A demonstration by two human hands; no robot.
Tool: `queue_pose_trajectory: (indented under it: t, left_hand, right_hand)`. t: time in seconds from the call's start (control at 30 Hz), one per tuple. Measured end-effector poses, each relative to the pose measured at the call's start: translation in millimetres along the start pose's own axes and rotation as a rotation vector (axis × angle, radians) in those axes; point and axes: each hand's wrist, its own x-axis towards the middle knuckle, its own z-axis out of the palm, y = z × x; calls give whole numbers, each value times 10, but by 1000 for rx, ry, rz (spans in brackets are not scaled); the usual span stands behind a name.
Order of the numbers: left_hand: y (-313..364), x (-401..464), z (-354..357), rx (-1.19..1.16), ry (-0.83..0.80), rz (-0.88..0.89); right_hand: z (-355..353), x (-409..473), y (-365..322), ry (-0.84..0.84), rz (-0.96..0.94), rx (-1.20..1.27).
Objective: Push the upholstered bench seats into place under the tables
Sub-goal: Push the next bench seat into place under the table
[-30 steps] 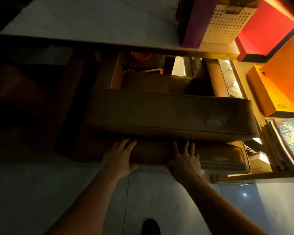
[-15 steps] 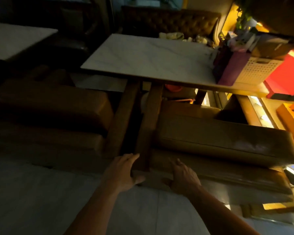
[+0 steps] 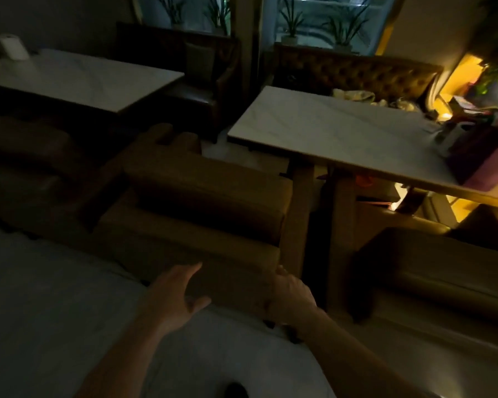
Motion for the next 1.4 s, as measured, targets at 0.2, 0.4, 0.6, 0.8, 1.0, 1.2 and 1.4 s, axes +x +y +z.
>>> queue_pose_trajectory:
  t: [0.2,0.4,0.6,0.8,1.0,1.2,1.4]
  left_hand:
    - [-1040,556,-230,65,14,-54]
    - [-1842,1591,-426,98,-64,-14]
    - [-2324,2417,-480,269,-177,74]
    - [-2584,2818,-333,314,-274,175]
    - [-2689,2791,-323,265,-244,199]
    - [-2926,2629,-394,279,-244,236]
    - [-2978,2592,-349,274,-212,287]
  right_hand:
    - [214,968,-589,18,15,9]
    - [393,1930,-838,34,109,-88]
    - [557,2362,-715,9,269,-135]
    - [766,2338,-752,155,291,-116]
    - [830,2295,-912,186,336,-102]
    - [1113,2095,-1200,220,355,-41]
    - [1107,2153,-1213,182,388,-31]
